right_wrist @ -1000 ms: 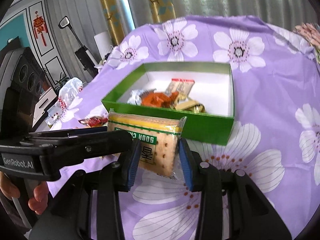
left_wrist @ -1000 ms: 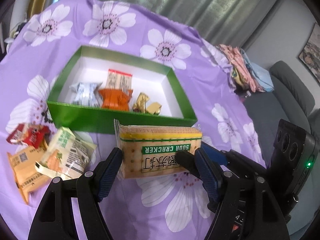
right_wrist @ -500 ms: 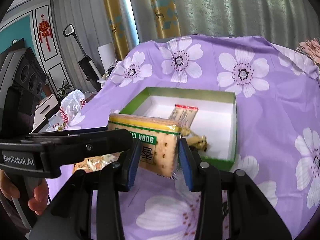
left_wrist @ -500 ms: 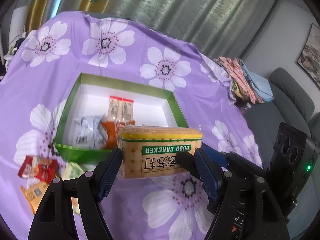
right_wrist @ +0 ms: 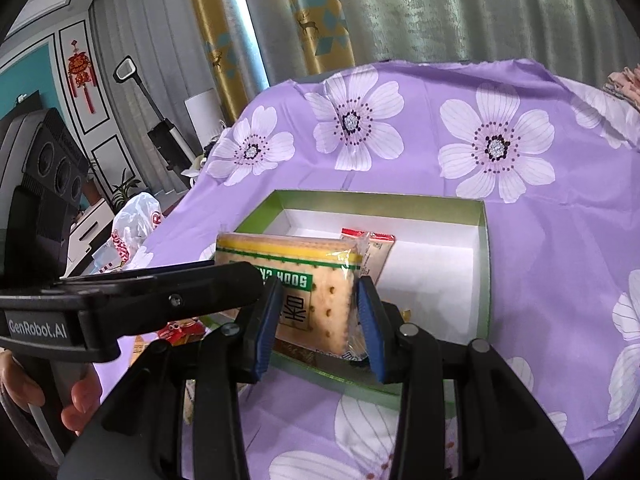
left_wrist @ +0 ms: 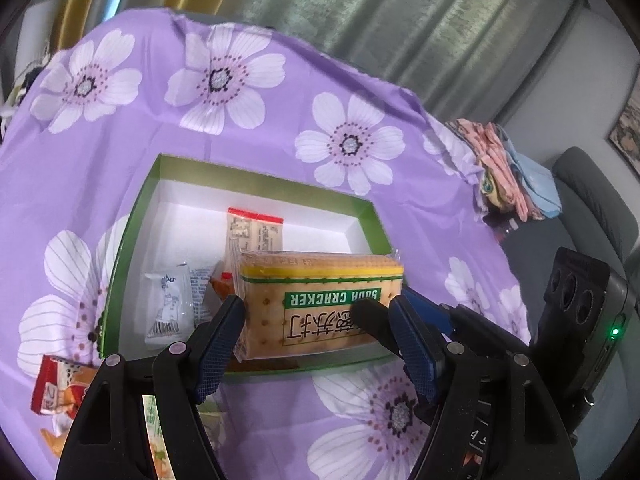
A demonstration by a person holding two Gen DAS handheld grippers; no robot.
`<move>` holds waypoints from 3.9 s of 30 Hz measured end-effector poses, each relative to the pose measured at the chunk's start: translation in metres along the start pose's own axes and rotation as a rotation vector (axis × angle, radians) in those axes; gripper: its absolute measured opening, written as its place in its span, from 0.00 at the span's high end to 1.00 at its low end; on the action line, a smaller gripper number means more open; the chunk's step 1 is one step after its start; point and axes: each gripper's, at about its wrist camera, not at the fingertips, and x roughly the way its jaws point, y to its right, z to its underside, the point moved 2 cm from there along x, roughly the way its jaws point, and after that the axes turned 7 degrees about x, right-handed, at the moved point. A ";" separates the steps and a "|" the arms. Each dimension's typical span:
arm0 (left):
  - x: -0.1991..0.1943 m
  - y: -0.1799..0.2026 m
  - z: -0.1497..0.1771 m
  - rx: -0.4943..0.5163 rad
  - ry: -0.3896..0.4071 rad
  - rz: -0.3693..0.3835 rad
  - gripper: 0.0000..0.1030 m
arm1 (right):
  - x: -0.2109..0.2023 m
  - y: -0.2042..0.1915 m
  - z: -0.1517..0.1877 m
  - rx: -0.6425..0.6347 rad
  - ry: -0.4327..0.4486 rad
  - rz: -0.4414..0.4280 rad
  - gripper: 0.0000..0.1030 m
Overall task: Organize snacks
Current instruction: 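Lift the soda cracker pack into the green box and release it, then move the right gripper to the yellow-green corn snack bag and grasp it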
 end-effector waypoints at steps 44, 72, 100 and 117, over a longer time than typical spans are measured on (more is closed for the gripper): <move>-0.077 0.009 0.053 0.023 0.033 -0.143 0.03 | -0.081 -0.029 0.027 -0.126 0.105 0.248 0.06; -0.127 -0.053 0.117 -0.091 0.006 -0.061 0.01 | -0.092 -0.044 0.076 -0.080 0.005 0.128 0.05; -0.042 -0.056 0.104 0.136 -0.094 -0.146 0.06 | 0.033 -0.081 0.120 -0.027 -0.262 -0.184 0.17; -0.023 -0.063 0.104 0.110 -0.183 -0.077 0.64 | 0.058 -0.088 0.112 -0.073 -0.321 -0.193 0.67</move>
